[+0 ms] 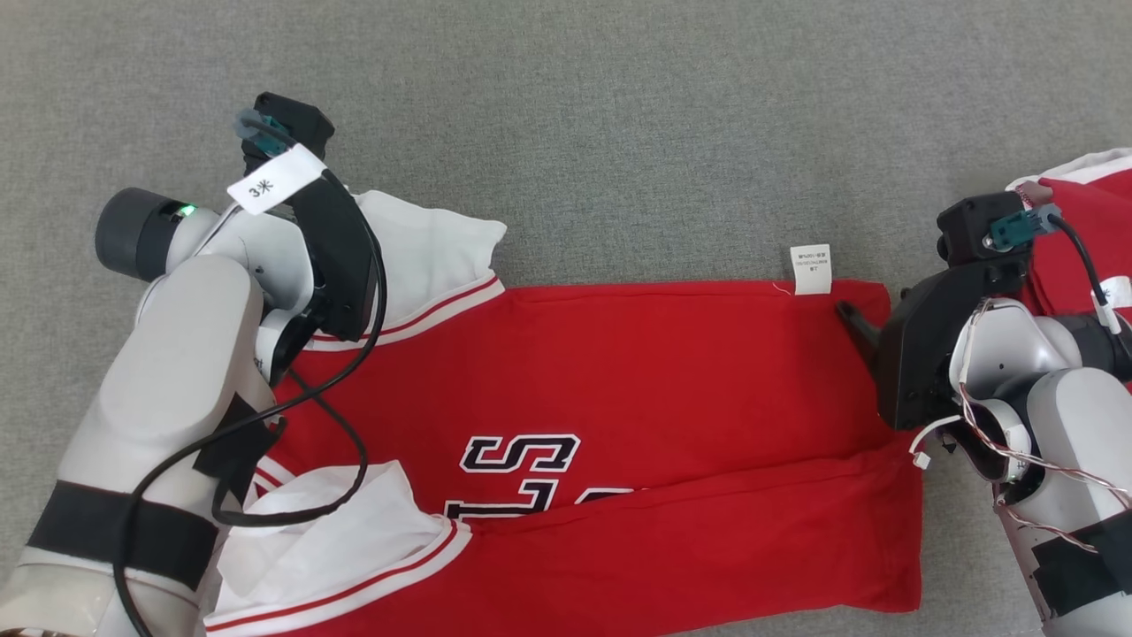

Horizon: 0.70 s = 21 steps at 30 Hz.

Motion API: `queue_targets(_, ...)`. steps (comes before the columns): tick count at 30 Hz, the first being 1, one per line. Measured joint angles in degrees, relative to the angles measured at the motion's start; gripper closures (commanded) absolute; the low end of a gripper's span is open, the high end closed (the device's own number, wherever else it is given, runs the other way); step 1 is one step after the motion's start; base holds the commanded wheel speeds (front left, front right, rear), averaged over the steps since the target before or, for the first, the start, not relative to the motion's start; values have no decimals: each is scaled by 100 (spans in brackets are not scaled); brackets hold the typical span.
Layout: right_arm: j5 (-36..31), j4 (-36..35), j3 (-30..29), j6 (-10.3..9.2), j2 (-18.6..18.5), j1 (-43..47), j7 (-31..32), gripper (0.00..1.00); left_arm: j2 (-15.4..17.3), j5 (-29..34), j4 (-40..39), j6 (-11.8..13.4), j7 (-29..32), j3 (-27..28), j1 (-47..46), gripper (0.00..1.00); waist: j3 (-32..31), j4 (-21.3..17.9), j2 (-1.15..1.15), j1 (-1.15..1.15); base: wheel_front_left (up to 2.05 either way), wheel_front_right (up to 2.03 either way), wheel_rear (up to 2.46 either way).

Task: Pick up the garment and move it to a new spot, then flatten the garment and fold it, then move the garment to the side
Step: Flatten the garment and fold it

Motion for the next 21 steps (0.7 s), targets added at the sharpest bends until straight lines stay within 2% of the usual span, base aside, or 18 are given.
queue_targets(1, -1, 52, 9, -14, -1, 3, 23, 30, -1, 0, 10, -1, -30, -8, 0, 100, 3, 5, 0, 0, 0, 0, 0)
queue_targets(3, -1, 92, 22, -15, 1, 10, 47, 43, -5, -2, 18, -3, -33, -11, -1, 100, 9, 15, 0, 0, 0, 0, 0)
queue_targets(4, -1, 101, 21, -15, 8, 6, 46, 44, -5, -8, 20, -3, -34, -14, -1, 100, 12, 19, 0, 0, 0, 0, 0)
queue_targets(5, -1, 111, 20, -16, 10, 5, 44, 43, -5, -8, 24, -4, -41, -19, -2, 100, 16, 22, 0, 0, 0, 0, 0)
queue_targets(8, -1, 136, -23, -43, 45, -5, -15, 0, -7, -8, 33, -4, -75, -20, -7, 100, 23, 26, 0, 0, 0, 0, 0)
queue_targets(15, -5, 209, -113, -120, 73, -188, -155, 0, -9, -9, 51, -7, -90, -29, -19, 100, 67, 34, 0, 0, 0, 0, 0)
queue_targets(16, -5, 218, -120, -122, 74, -207, -156, 9, -10, -10, 53, -10, -91, -30, -20, 100, 74, 36, 0, 0, 0, 0, 0)
queue_targets(17, -5, 232, -124, -122, 83, -210, -155, 36, -11, -10, 56, -46, -98, -30, -23, 100, 80, 39, 0, 0, 0, 0, 0)
queue_targets(18, -5, 241, -122, -122, 92, -207, -155, 53, -11, -11, 57, -47, -116, -31, -29, 100, 89, 42, 0, 0, 0, 0, 0)
queue_targets(19, -5, 250, -119, -122, 102, -208, -156, 56, -11, -12, 60, -47, -120, -31, -38, 100, 101, 45, 0, 0, 0, 0, 0)
queue_targets(20, -5, 272, -116, -122, 114, -209, -156, 64, -13, -16, 65, -47, -133, -32, -46, 100, 110, 49, 0, 0, 0, 0, 0)
queue_targets(21, -7, 302, -115, -123, 132, -209, -155, 65, -14, -16, 71, -47, -133, -32, -59, 100, 118, 52, 0, 0, 0, 0, 0)
